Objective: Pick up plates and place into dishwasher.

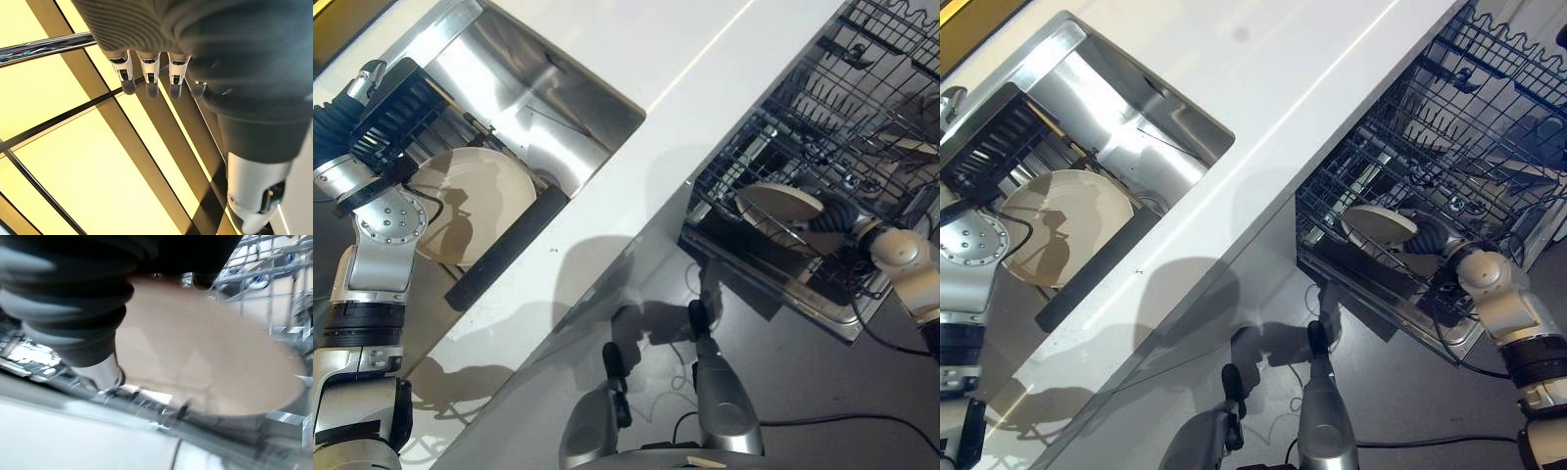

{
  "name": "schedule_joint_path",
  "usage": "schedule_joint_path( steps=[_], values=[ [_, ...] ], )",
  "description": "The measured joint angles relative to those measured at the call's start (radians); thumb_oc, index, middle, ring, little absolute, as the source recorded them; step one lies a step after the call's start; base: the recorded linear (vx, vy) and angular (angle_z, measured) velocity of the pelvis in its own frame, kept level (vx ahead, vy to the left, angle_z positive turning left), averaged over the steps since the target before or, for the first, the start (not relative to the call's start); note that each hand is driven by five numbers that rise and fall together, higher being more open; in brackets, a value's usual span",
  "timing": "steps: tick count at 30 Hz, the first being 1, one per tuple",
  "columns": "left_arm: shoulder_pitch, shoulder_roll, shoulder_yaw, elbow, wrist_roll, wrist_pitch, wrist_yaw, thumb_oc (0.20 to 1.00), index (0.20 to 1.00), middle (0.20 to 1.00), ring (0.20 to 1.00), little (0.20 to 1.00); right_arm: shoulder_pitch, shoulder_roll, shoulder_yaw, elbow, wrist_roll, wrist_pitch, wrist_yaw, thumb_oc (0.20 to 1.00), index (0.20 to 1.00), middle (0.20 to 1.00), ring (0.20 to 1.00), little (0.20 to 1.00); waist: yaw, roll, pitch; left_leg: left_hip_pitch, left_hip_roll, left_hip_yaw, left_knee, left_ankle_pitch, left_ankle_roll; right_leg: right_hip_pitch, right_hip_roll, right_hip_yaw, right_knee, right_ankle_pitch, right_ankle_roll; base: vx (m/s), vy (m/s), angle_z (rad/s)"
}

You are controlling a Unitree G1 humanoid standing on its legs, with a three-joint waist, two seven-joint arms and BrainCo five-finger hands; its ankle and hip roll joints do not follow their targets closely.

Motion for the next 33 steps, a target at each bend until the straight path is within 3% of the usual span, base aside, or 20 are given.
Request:
schedule_joint_path(
  steps=[7,11,18,27,33],
  values=[
    [0.011,0.000,0.013,0.024,-0.001,-0.008,-0.011,1.000,1.000,1.000,1.000,1.000,0.107,0.043,-0.005,-0.015,0.016,-0.020,0.000,1.000,1.000,1.000,1.000,1.000,0.005,-0.021,-0.004,0.024,0.006,-0.021,-0.002,0.001,-0.003,0.034,0.004,-0.020,-0.002,-0.004,-0.005,0.09,-0.019,0.08],
    [0.087,0.000,0.090,0.018,-0.001,-0.031,-0.028,1.000,1.000,1.000,1.000,1.000,0.182,0.084,-0.054,-0.064,0.016,-0.030,-0.004,1.000,1.000,1.000,1.000,1.000,0.005,-0.048,-0.019,0.073,0.009,-0.021,-0.023,0.001,-0.002,0.084,0.006,-0.024,-0.023,-0.005,-0.005,0.15,0.024,0.01],
    [0.222,-0.006,0.172,0.014,-0.001,-0.060,-0.064,1.000,1.000,1.000,1.000,1.000,0.327,0.140,-0.150,-0.086,0.015,-0.051,0.003,1.000,1.000,1.000,1.000,1.000,0.025,-0.105,-0.103,0.130,0.022,-0.021,-0.052,0.003,-0.010,0.140,0.017,-0.030,-0.048,-0.011,-0.010,0.16,-0.004,0.00],
    [0.386,-0.062,0.245,-0.056,-0.002,-0.069,-0.112,1.000,1.000,1.000,1.000,1.000,0.421,0.156,-0.247,-0.173,0.012,-0.059,0.015,1.000,1.000,1.000,1.000,1.000,0.060,-0.102,-0.221,0.198,0.029,-0.033,-0.087,0.003,-0.011,0.200,0.024,-0.045,-0.049,-0.037,-0.007,0.12,-0.013,0.05],
    [0.454,-0.087,0.254,-0.061,-0.004,-0.056,-0.214,1.000,1.000,1.000,1.000,1.000,0.425,0.155,-0.327,-0.358,0.039,-0.061,0.008,1.000,1.000,1.000,1.000,1.000,0.061,-0.098,-0.248,0.214,0.039,-0.047,-0.083,-0.002,-0.008,0.226,0.032,-0.052,-0.049,-0.048,-0.008,0.03,-0.009,0.06]
  ],
)
